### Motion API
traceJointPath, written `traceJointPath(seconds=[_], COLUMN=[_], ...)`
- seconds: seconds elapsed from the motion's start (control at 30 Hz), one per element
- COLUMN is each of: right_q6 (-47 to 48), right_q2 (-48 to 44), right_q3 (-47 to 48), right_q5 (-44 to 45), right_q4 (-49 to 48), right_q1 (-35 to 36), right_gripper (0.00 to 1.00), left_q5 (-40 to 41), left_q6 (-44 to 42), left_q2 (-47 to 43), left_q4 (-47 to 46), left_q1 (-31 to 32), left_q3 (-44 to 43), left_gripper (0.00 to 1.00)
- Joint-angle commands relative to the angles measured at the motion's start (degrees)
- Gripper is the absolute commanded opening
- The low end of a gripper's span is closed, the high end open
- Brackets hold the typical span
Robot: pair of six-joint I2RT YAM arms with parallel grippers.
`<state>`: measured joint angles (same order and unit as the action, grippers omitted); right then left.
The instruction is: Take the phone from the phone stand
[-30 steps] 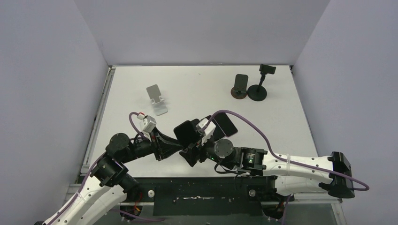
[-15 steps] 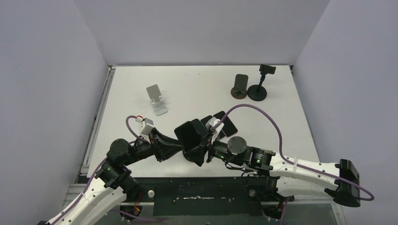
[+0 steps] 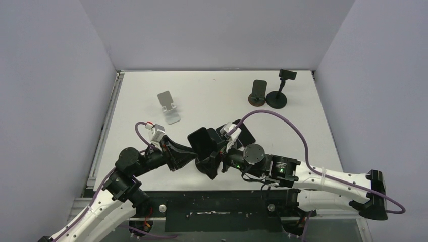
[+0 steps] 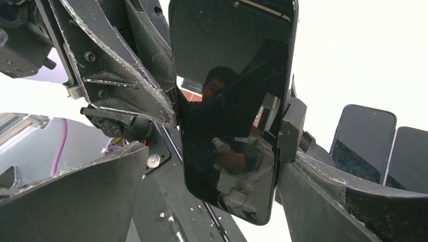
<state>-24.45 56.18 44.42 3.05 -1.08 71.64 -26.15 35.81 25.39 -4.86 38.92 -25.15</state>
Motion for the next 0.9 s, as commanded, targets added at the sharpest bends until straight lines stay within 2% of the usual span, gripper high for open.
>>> traceJointPath(seconds=[0.0,0.17,0.37,0.87], right_q6=[2.1,1.1,1.1,4.8], right_q2=[-1.8,0.6,4.8,14.9], right_q3=[6.1,13.4,18.1,29.9], right_q5=[5.5,13.9,21.6,21.7], right_q4=[7.7,13.8,14.5,20.5], right_q1=[1.6,2.4,3.0,3.0], right_gripper=[1.00,1.00,1.00,1.00], left_q5=[2.5,3.0,2.9,1.9], left_q6=[0.1,-0.1,-0.6,-1.2], left_q2=[-0.1,0.1,0.3,1.2], left_q4=[-1.0,-0.7,-0.1,0.1], left_q1=[0.0,-0.1,0.0,0.1], left_q3=[-3.3,-3.5,-3.9,-4.3], left_gripper=[0.00,0.00,0.00,0.00])
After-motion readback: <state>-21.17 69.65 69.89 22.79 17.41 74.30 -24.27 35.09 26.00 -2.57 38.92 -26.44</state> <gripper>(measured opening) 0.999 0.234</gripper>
